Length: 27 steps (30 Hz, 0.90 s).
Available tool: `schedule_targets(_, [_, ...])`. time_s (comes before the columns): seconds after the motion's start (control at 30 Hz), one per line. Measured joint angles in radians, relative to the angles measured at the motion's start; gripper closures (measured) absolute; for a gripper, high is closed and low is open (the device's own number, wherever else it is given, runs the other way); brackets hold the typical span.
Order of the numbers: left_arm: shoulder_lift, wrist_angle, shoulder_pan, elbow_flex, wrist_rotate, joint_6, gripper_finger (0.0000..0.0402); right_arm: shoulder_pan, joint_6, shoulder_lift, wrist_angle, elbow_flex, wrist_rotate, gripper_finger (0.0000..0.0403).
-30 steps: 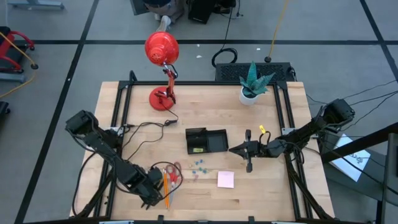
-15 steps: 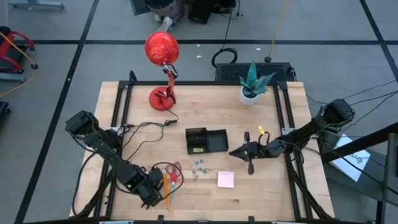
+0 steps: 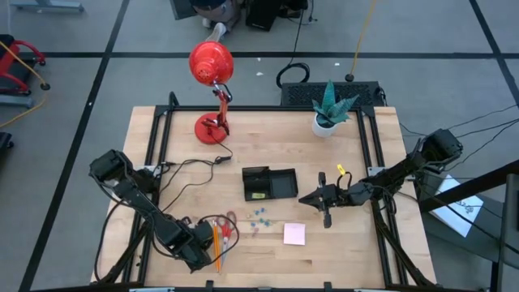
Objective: Pick and place office supplies into organizer
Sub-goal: Put the black pen into the desk organizer
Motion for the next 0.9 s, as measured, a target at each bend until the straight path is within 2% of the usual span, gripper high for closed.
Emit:
schedule_targets(0.4, [-0.041, -0.009, -0.001, -0.01, -0.003, 0.12, 0.031, 0.0, 0.0, 0.0, -0.004, 0.0, 0.0, 0.0398])
schedule_targets(0.5, [-0.078, -0.019, -0.001, -0.016, -0.04, 0.144, 0.0311, 0.0, 0.0, 0.0, -0.004, 0.0, 0.0, 0.0398])
schedule_targets(0.6, [-0.121, -0.046, 0.002, -0.017, -0.101, 0.16, 0.0334, 0.0, 0.0, 0.0, -0.004, 0.0, 0.0, 0.0398])
schedule_targets(0.73, [-0.163, -0.093, 0.001, -0.015, -0.141, 0.16, 0.0391, 0.0, 0.0, 0.0, -0.004, 0.0, 0.0, 0.0399])
schedule_targets(0.9, [-0.184, -0.089, 0.003, -0.013, -0.13, 0.172, 0.0384, 0.0, 0.0, 0.0, -0.004, 0.0, 0.0, 0.0399])
